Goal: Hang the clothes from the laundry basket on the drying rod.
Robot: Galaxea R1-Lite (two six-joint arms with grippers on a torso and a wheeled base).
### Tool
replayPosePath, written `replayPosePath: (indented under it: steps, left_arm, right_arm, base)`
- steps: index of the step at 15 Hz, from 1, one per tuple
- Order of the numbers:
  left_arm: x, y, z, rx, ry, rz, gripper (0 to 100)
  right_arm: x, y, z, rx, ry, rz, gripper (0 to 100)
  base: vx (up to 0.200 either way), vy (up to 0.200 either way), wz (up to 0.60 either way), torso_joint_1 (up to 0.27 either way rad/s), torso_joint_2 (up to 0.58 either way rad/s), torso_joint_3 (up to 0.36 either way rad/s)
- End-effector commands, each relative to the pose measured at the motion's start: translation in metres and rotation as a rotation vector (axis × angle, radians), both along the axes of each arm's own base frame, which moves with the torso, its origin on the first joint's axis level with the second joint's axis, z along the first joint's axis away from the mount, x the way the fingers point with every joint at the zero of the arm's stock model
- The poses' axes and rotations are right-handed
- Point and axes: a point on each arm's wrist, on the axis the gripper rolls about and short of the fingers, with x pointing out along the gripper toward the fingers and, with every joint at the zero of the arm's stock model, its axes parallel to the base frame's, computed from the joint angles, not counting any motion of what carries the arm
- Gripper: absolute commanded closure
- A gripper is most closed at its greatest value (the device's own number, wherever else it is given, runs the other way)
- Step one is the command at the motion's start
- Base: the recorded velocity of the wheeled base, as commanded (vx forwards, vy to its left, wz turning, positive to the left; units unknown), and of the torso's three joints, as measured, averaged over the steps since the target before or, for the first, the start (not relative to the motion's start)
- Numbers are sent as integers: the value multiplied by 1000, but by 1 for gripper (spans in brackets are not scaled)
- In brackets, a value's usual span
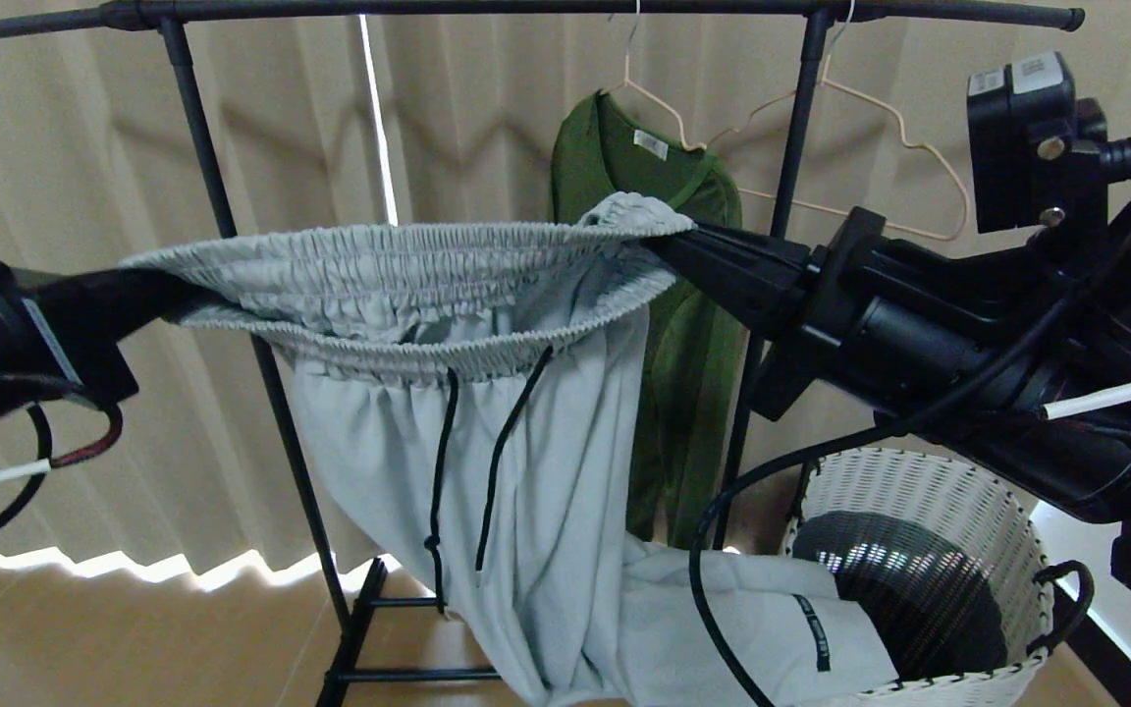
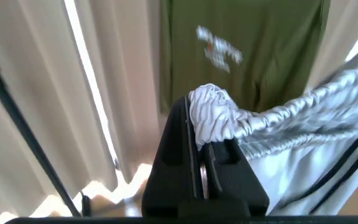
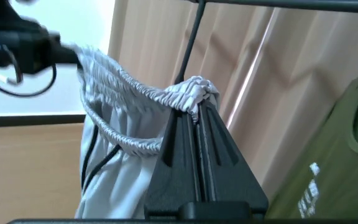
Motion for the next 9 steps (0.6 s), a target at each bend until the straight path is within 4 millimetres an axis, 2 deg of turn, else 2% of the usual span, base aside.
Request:
replayPosePath:
  steps: [1,4,7,9]
  left_arm:
    - [-1,1,20,-13,-64,5,100]
    - [-2,-1,23,58,-97,-7,100]
    - [2,-14,15,72,-63,-75,100]
    - [13,-27,0,98,-2,-121,100]
  right_arm:
    - [2,2,-4,-7,11,-1,100]
    - [-8,-8,-4,-5,9,-7,100]
    - [-1,-20,-5,-8,12,-61,100]
    - [8,-33,-5,-12,8,-121,100]
  base:
    - [0,0,0,0,0,0]
    - [0,0,0,0,0,0]
    - [0,0,0,0,0,0]
    - [0,0,0,0,0,0]
